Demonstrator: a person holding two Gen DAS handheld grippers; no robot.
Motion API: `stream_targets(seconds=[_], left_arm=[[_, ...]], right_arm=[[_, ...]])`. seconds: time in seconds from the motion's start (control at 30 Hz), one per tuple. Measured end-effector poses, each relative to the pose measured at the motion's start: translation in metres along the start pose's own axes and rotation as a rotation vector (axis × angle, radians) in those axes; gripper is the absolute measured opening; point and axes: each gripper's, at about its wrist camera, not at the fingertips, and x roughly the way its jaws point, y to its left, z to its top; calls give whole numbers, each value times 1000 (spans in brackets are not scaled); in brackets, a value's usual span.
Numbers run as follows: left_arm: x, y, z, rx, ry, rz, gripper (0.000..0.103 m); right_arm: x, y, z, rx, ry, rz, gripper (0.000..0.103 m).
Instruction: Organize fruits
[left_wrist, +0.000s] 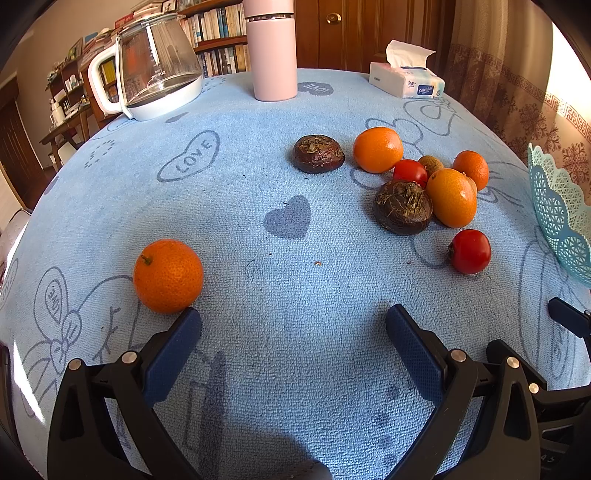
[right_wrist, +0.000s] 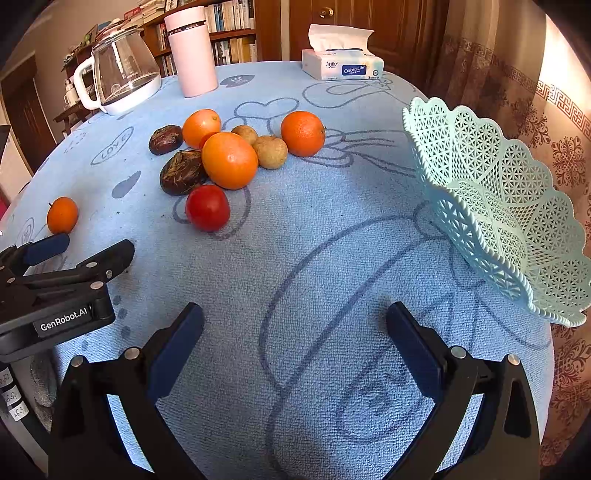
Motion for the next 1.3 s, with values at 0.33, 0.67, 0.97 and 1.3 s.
stream_targets(seconds=[0.33, 0.67, 0.97, 1.3], left_arm=[[0, 0, 0, 0, 0, 0, 98], [0, 0, 0, 0, 0, 0, 98], [0, 1, -1, -2, -2, -4, 98], [-11, 11, -3, -33, -37, -75, 98]], right_arm=[[1, 0, 1, -4, 6, 5, 101], [1, 0, 1, -4, 6, 5, 101], [0, -1, 1, 0, 4, 14, 101], [-1, -2, 0, 0, 2, 18, 101]])
